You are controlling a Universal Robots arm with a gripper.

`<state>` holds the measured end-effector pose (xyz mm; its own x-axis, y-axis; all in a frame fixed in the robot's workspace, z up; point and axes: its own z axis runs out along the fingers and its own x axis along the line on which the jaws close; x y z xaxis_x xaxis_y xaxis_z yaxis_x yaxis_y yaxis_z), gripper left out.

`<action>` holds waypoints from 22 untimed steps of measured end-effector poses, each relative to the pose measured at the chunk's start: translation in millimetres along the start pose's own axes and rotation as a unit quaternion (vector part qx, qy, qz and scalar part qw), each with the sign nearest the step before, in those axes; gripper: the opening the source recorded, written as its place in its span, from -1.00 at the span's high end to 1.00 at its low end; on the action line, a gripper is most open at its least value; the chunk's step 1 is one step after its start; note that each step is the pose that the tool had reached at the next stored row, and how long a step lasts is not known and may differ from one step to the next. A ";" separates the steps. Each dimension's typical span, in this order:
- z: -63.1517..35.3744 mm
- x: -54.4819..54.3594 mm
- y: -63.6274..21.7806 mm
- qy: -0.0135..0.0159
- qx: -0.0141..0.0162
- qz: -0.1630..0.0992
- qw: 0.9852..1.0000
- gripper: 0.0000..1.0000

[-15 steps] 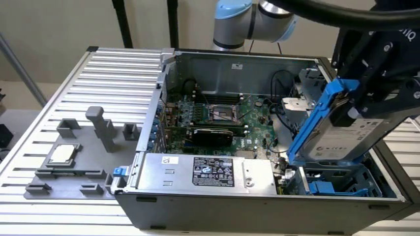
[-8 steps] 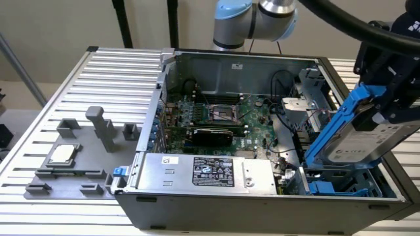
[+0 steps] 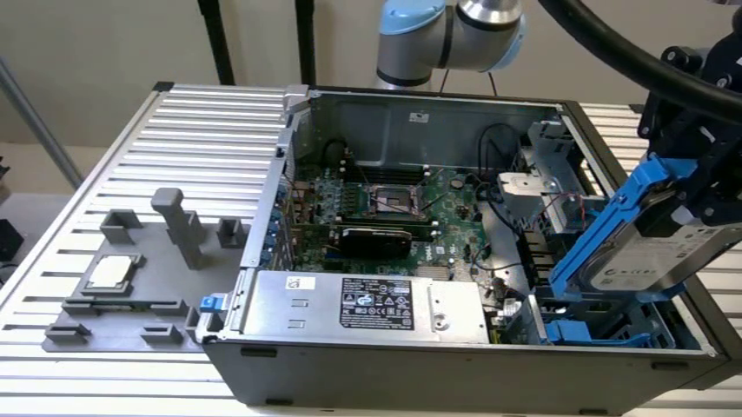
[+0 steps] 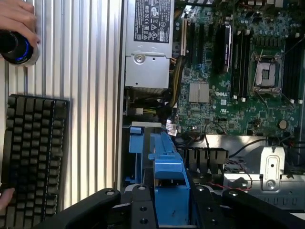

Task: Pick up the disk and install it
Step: 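Pick up the disk, then insert the disk into the insertion slot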

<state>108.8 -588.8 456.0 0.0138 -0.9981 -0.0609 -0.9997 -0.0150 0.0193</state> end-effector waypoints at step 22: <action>10.6 0.6 -0.1 0.001 -0.003 0.017 1.000 1.00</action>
<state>108.7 -588.8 445.4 -0.0198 -0.9981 -0.0591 -0.9995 0.0183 0.0269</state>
